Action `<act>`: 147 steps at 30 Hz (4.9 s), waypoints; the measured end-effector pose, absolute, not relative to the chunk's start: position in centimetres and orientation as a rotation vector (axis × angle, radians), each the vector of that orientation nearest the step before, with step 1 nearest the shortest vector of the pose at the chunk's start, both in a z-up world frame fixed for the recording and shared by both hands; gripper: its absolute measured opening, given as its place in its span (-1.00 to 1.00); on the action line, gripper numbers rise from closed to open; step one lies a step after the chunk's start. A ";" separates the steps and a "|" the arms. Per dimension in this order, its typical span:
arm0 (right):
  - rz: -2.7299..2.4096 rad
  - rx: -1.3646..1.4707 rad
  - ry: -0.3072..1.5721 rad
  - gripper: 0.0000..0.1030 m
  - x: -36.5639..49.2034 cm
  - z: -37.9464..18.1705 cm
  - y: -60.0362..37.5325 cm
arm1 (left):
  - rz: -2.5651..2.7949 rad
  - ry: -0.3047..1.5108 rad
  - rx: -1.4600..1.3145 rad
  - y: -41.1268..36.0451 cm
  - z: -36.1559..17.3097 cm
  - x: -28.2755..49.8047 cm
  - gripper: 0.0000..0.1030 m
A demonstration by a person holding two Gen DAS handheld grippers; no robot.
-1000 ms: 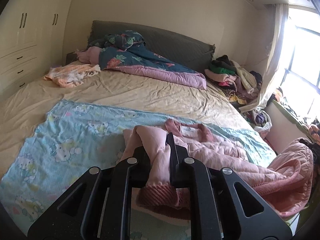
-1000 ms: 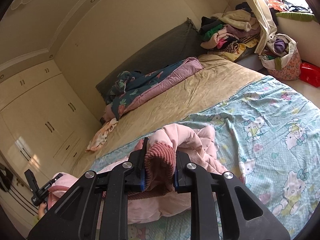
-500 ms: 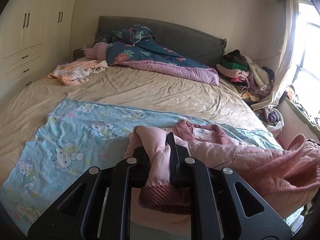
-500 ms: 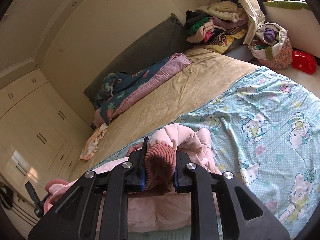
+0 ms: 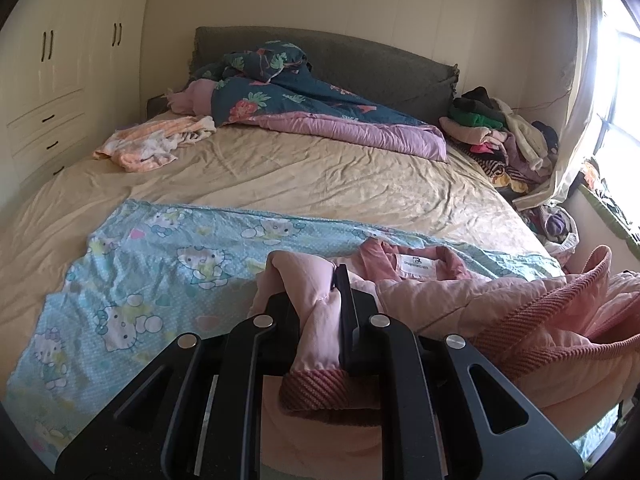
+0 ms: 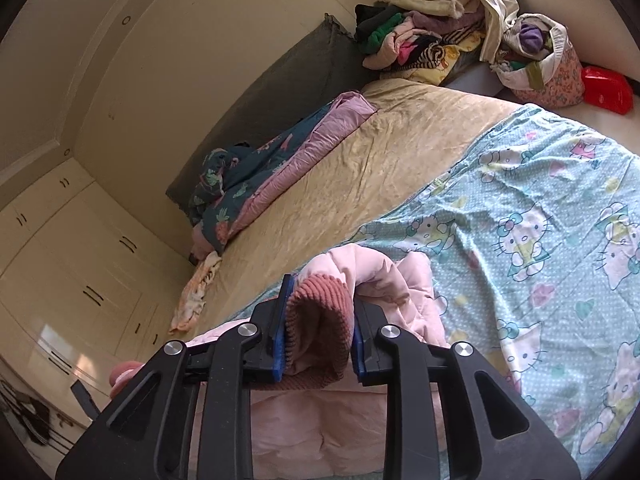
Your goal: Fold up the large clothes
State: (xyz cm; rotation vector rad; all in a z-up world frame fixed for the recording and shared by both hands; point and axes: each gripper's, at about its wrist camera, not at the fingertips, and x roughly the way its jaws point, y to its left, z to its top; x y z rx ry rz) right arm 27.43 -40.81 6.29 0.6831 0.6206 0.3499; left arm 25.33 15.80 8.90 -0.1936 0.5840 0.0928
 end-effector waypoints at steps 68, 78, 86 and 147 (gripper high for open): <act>0.203 0.105 0.809 0.75 27.6 -6.1 -36.1 | 0.070 0.795 -0.162 16.8 -4.4 24.1 0.81; 0.225 0.087 0.840 0.78 28.8 -7.5 -35.7 | 0.061 0.805 -0.168 16.8 -4.8 24.7 0.82; 0.261 0.090 0.822 0.13 28.8 -8.2 -35.3 | 0.067 0.797 -0.164 16.5 -5.2 25.2 0.25; 0.107 0.384 0.791 0.92 22.4 -6.9 -35.9 | 0.177 0.838 -0.219 13.6 -4.5 23.2 0.81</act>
